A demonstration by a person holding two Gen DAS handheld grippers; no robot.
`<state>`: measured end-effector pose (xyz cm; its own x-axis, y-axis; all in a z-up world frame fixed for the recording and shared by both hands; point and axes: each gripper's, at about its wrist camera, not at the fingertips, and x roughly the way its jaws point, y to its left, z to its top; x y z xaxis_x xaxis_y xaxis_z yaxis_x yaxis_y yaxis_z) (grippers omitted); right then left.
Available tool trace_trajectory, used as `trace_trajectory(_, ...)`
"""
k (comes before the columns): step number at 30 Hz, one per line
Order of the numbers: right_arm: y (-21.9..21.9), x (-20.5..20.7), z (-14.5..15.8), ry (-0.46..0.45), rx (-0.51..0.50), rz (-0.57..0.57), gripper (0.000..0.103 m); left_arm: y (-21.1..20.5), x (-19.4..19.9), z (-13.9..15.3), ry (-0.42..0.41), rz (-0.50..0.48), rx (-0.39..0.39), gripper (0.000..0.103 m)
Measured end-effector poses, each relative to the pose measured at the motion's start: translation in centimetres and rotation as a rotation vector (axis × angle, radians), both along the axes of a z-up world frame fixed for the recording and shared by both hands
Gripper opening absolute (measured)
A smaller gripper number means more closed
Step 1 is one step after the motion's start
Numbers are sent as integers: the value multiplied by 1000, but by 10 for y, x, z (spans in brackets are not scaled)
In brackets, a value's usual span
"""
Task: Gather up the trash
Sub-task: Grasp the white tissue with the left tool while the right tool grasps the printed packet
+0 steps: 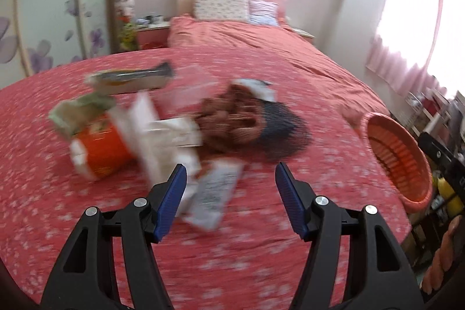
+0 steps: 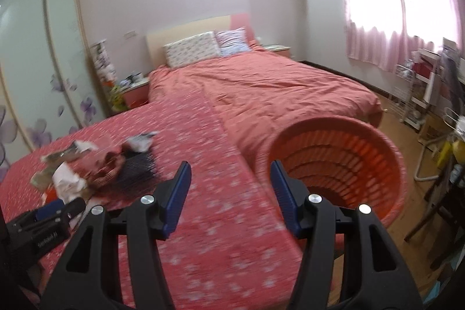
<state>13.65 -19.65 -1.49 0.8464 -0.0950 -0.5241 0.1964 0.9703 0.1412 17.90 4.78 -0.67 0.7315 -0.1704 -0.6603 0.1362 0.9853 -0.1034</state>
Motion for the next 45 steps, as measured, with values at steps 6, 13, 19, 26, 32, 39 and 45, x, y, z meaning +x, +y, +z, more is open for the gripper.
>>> trace_trajectory(6, 29, 4, -9, 30, -12, 52, 56, 35, 8, -10, 9, 85, -18, 63)
trace_trajectory(13, 36, 10, -17, 58, -25, 62, 56, 48, 27, -26, 52, 91, -63, 63)
trace_trajectory(19, 33, 12, -23, 71, -32, 57, 56, 43, 39, -38, 96, 79, -74, 58)
trace_trajectory(26, 37, 14, -26, 77, -41, 66, 56, 49, 37, -38, 98, 64, -112, 32)
trace_trajectory(32, 47, 16, -24, 75, -47, 90, 56, 56, 23, -23, 46, 56, -93, 29)
trace_trajectory(39, 73, 24, -23, 75, -41, 149, 56, 62, 6, 3, -36, 41, -68, 29)
trace_trajectory(45, 114, 38, -24, 90, -8, 242, 55, 84, -3, 17, -73, 64, -79, 29)
